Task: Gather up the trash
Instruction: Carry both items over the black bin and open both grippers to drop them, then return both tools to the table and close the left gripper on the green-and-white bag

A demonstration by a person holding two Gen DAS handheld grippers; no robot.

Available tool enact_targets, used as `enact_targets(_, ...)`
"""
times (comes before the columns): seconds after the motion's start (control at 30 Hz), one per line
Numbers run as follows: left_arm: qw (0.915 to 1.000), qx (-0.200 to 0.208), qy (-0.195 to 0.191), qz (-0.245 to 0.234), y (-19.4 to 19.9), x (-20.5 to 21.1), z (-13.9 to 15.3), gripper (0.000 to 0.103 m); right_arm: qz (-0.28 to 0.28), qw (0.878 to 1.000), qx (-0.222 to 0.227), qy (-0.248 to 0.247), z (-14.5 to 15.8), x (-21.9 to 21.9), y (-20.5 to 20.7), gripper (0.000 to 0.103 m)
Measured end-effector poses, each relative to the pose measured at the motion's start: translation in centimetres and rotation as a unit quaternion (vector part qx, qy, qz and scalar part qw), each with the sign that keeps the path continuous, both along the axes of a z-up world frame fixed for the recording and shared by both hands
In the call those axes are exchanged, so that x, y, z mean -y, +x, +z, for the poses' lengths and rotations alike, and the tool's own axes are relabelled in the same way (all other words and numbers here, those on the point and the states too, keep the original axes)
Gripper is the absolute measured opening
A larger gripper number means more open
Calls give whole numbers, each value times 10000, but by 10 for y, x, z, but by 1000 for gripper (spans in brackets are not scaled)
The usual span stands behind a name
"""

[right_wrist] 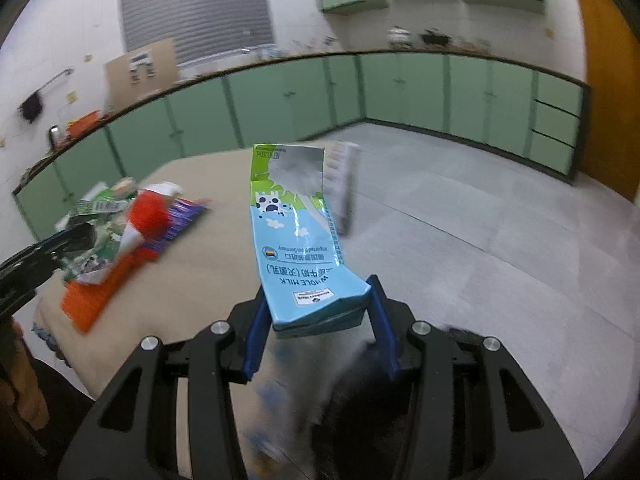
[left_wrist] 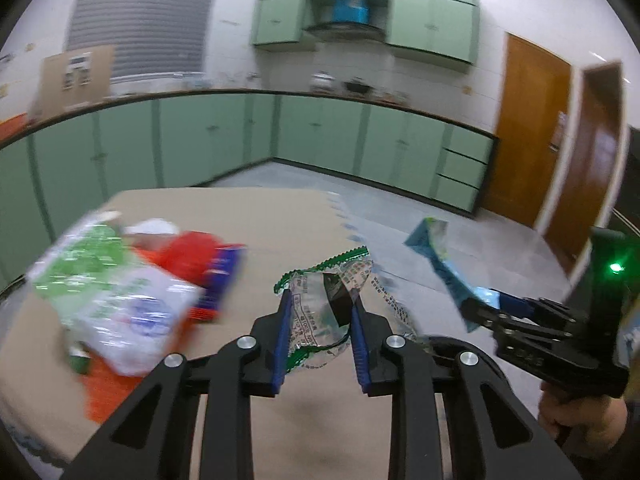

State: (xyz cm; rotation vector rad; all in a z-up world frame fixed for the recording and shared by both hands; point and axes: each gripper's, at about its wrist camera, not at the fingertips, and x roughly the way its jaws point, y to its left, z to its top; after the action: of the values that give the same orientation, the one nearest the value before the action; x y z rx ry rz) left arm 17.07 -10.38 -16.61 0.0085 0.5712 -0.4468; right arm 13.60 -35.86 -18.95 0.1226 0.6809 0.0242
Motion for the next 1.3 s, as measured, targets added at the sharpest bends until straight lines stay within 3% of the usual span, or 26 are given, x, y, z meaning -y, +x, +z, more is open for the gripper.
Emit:
enact_targets(0.33, 9899, -282, 299, -1358, -15, 131, -39, 27, -1300, 9891, -666, 171, -47, 91, -52, 44)
enact_targets(0.5, 9851, -580, 497, -1538, -15, 165, -68, 29, -1584, 9832, -875, 246, -68, 110, -66, 44)
enact_targets(0.57, 9837, -671, 601, -1558, -17, 176, -78, 35, -1629, 9811, -1003, 302, -74, 113, -68, 44)
enact_targets(0.63, 9824, -731, 682, -1579, -16, 182, -83, 44, -1722, 9782, -1112, 344, -80, 119, -71, 45)
enact_targets(0.9, 9780, -785, 894, -1716, -11, 191, -96, 46, -1999, 9703, -1254, 536, -85, 136, -74, 47)
enact_targets(1.23, 9834, -744, 764, -1470, -4, 174, -88, 55, -2096, 9697, -1058, 672, -76, 144, -83, 49)
enact_targets(1.3, 9860, -669, 713, -1352, -6, 163, -80, 62, -2049, 9716, -1003, 636, -71, 139, -81, 49)
